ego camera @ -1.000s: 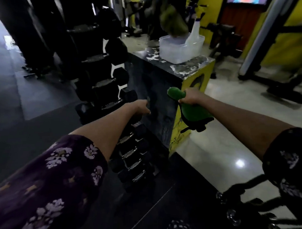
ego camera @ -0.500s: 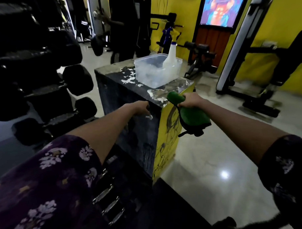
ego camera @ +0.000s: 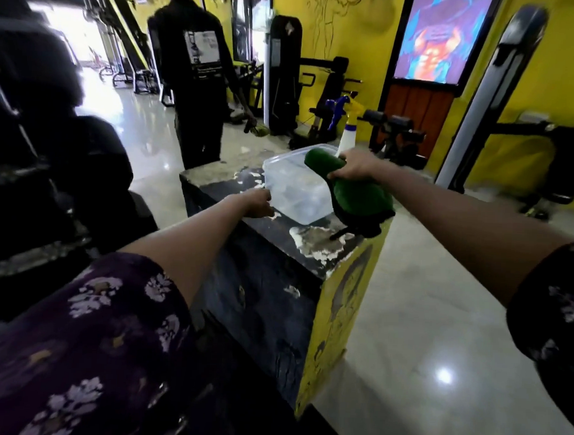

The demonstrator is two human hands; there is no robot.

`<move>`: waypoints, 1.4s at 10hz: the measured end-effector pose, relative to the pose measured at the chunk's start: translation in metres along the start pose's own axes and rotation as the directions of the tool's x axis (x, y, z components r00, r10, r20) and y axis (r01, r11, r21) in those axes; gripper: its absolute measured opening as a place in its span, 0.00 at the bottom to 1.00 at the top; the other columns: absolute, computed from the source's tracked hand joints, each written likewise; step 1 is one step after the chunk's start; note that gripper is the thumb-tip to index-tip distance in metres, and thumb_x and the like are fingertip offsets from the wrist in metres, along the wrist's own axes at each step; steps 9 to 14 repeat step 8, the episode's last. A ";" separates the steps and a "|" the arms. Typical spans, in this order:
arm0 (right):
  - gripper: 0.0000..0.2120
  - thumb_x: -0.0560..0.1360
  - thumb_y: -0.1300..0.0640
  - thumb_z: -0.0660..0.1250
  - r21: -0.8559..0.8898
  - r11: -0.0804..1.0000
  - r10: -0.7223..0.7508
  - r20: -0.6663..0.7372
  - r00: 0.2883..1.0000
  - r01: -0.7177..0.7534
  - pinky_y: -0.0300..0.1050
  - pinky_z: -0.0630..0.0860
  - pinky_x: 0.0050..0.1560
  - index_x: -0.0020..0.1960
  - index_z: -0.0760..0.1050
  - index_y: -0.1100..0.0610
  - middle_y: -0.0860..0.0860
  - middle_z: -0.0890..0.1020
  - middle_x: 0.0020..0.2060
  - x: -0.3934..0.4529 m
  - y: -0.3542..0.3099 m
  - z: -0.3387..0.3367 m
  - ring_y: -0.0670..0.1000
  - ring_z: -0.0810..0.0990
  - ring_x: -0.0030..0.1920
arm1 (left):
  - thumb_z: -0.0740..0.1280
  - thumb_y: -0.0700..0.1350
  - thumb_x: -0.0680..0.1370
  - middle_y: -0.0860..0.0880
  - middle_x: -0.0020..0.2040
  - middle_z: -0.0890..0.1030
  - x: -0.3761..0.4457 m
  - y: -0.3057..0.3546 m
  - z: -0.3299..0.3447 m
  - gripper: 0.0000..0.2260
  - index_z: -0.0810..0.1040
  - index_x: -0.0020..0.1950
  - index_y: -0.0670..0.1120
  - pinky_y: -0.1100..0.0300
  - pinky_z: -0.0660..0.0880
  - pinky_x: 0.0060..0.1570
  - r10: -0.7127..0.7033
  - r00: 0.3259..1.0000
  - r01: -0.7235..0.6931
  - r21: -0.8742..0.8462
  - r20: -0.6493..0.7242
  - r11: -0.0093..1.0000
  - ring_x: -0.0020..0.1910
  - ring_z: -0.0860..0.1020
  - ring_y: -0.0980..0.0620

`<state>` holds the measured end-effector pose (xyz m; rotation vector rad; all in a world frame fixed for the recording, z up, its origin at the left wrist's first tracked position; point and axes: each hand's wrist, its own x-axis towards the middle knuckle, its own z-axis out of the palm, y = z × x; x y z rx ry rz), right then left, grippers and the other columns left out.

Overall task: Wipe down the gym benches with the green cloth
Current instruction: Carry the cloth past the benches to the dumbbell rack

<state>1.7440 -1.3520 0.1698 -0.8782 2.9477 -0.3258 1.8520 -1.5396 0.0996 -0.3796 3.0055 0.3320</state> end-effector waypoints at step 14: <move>0.25 0.77 0.45 0.64 -0.246 0.969 0.102 0.270 0.957 -0.034 0.48 0.71 0.55 0.65 0.72 0.62 0.57 0.75 0.59 0.193 -0.048 0.030 0.56 0.74 0.53 | 0.64 0.44 0.78 0.41 0.69 0.70 0.148 -0.067 -0.038 0.22 0.66 0.71 0.42 0.56 0.64 0.62 0.070 0.997 -0.071 -0.028 -0.012 0.997 0.67 0.68 0.43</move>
